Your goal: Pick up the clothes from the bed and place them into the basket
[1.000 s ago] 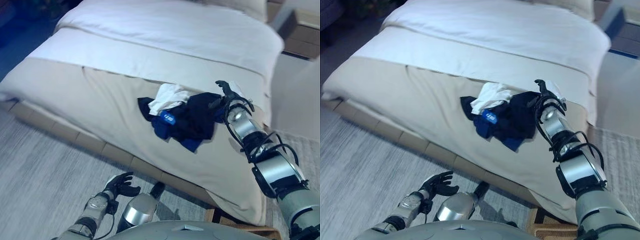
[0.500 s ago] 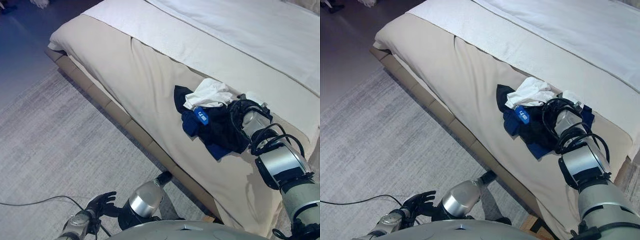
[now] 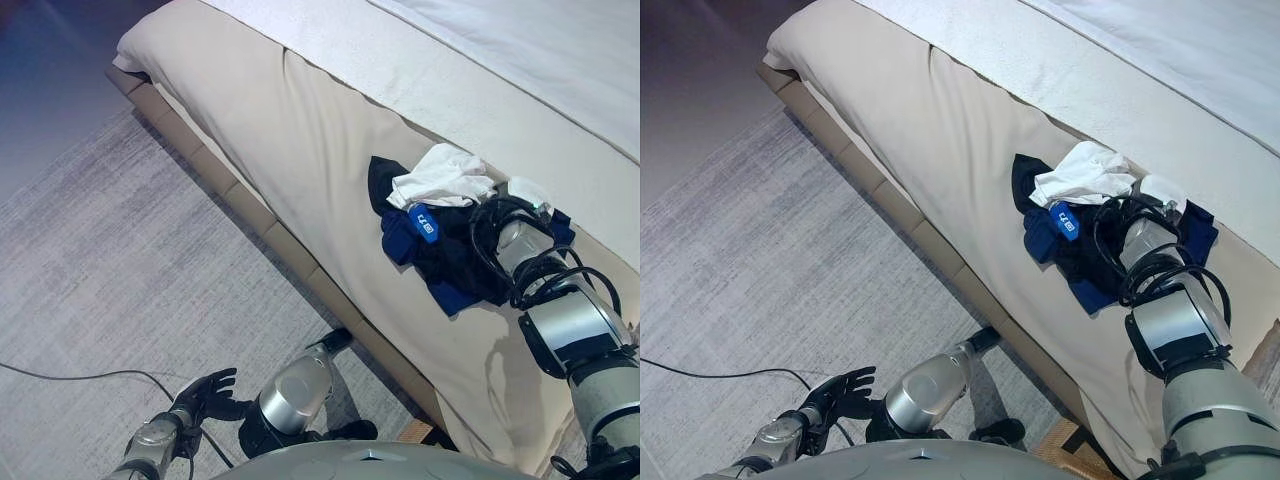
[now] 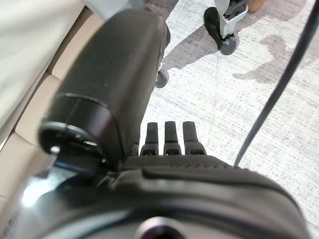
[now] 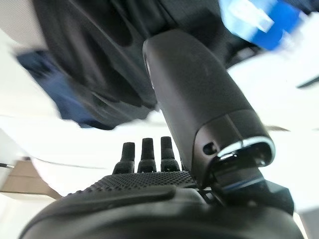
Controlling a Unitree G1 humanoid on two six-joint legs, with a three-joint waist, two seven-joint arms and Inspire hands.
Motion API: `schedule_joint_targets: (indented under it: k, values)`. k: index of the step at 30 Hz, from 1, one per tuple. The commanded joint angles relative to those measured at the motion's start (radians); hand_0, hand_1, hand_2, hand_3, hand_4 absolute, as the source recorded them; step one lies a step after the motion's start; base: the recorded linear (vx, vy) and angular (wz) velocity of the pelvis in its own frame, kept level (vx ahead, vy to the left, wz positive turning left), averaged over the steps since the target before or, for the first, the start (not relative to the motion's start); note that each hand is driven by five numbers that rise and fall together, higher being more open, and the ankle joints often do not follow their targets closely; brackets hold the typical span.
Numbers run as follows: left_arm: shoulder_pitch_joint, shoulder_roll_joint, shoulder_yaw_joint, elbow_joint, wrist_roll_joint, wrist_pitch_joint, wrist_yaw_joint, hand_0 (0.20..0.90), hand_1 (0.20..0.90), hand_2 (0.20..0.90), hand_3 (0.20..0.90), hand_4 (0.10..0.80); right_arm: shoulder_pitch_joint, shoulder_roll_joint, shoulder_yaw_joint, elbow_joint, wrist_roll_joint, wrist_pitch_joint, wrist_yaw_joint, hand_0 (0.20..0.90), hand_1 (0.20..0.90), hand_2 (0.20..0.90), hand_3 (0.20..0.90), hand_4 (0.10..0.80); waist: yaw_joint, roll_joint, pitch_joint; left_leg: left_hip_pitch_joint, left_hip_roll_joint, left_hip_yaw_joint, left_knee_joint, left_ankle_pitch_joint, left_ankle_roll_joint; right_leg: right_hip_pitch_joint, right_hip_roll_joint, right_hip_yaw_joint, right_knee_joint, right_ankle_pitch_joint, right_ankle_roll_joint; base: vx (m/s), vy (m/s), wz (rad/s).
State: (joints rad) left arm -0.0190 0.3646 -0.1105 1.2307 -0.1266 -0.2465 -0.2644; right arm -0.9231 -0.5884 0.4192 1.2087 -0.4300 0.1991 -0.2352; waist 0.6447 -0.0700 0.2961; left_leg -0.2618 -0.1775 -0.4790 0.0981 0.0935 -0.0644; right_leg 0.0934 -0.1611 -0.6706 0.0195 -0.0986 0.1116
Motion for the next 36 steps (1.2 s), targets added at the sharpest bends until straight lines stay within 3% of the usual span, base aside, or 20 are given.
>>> schedule_joint_targets:
  k: [1, 9, 20, 29, 36]
  values:
    - [0.102, 0.045, -0.007, -0.002, -0.010, -0.043, 0.005, 0.900, 0.900, 0.900, 0.900, 0.800, -0.051, -0.097, 0.089, -0.149, -0.022, -0.020, -0.045, 0.900, 0.900, 0.900, 0.900, 0.800, -0.012, 0.013, -0.058, 0.030, 0.117, 0.095, -0.061, -0.037, 0.006, 0.040, -0.007, 0.062, 0.219, -0.164, -0.091, 0.059, 0.068, 0.01]
    - [0.092, 0.039, -0.033, -0.021, 0.003, -0.045, 0.017, 0.900, 0.900, 0.900, 0.900, 0.800, -0.034, -0.049, 0.110, -0.105, -0.075, 0.030, 0.055, 0.900, 0.900, 0.900, 0.900, 0.800, -0.014, 0.014, -0.057, 0.031, 0.124, 0.106, -0.060, -0.033, 0.004, 0.067, -0.007, 0.073, 0.203, -0.165, -0.088, 0.036, -0.013, 0.01]
    - [0.046, 0.043, -0.058, -0.033, -0.024, -0.034, 0.028, 0.900, 0.900, 0.900, 0.900, 0.800, -0.070, -0.022, 0.132, -0.139, -0.036, 0.015, -0.035, 0.900, 0.900, 0.900, 0.900, 0.800, -0.020, 0.002, -0.021, -0.008, 0.127, 0.119, -0.069, -0.018, 0.004, 0.060, 0.013, 0.093, 0.153, -0.140, -0.083, -0.054, -0.051, -0.01]
    - [0.055, 0.046, -0.062, -0.073, -0.031, -0.023, 0.025, 0.900, 0.900, 0.900, 0.900, 0.800, -0.097, -0.049, 0.122, -0.234, -0.019, 0.012, -0.055, 0.900, 0.900, 0.900, 0.900, 0.800, -0.019, 0.005, -0.035, -0.022, 0.121, 0.124, -0.057, -0.021, 0.002, 0.065, 0.003, 0.097, 0.159, -0.139, -0.072, -0.010, 0.019, 0.00]
    - [0.069, 0.048, -0.040, -0.076, -0.045, -0.028, 0.031, 0.900, 0.900, 0.900, 0.900, 0.800, -0.131, -0.064, 0.102, -0.299, 0.031, 0.017, -0.094, 0.900, 0.900, 0.900, 0.900, 0.800, -0.005, 0.006, -0.026, -0.030, 0.131, 0.125, -0.046, -0.024, -0.005, 0.061, 0.001, 0.088, 0.179, -0.152, -0.082, 0.000, 0.000, 0.00]
